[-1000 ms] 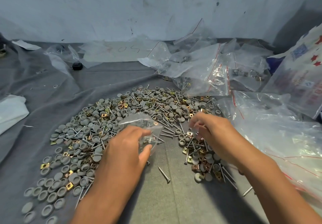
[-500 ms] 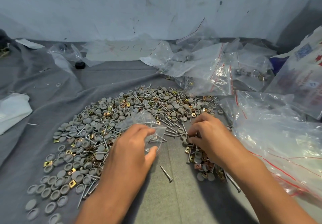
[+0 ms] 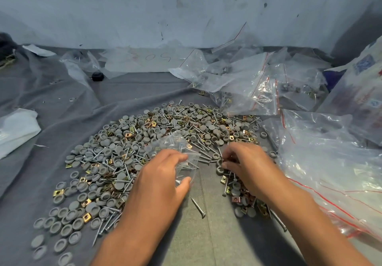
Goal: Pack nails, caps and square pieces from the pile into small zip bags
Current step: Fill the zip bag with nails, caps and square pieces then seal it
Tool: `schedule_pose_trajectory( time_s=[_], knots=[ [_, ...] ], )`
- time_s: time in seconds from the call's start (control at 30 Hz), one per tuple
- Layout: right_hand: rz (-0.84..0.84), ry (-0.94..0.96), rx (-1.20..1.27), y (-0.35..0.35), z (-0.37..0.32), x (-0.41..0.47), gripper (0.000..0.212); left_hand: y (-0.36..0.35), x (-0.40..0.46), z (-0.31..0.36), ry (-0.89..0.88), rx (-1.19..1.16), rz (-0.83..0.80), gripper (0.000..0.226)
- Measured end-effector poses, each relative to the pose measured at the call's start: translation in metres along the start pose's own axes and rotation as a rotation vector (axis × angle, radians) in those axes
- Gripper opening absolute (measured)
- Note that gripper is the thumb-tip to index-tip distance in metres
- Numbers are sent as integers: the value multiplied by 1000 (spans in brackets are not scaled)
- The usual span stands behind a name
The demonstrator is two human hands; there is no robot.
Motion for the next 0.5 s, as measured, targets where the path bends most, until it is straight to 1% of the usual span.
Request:
schedule_pose_trajectory(
  time_s=[0.23, 0.33, 0.5],
  knots=[
    [14, 58, -30, 3, -8, -5, 26, 0, 1, -1, 3, -9, 8, 53],
    [33, -22, -25, 4, -2, -3, 28, 1, 1, -1, 15, -9, 6, 53],
    [-25, -155, -20, 1, 10, -1, 27, 0, 1, -2, 23, 1, 3, 53]
  ],
)
Point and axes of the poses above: each hand's wrist, its own x-axis towards the middle knuckle, its own y-axis out of the back of the hand, z = x × y, the point moved 10 cm from there along x, towards the middle knuckle, and after that the axes turned 9 degrees about z, right-handed, at the moved point
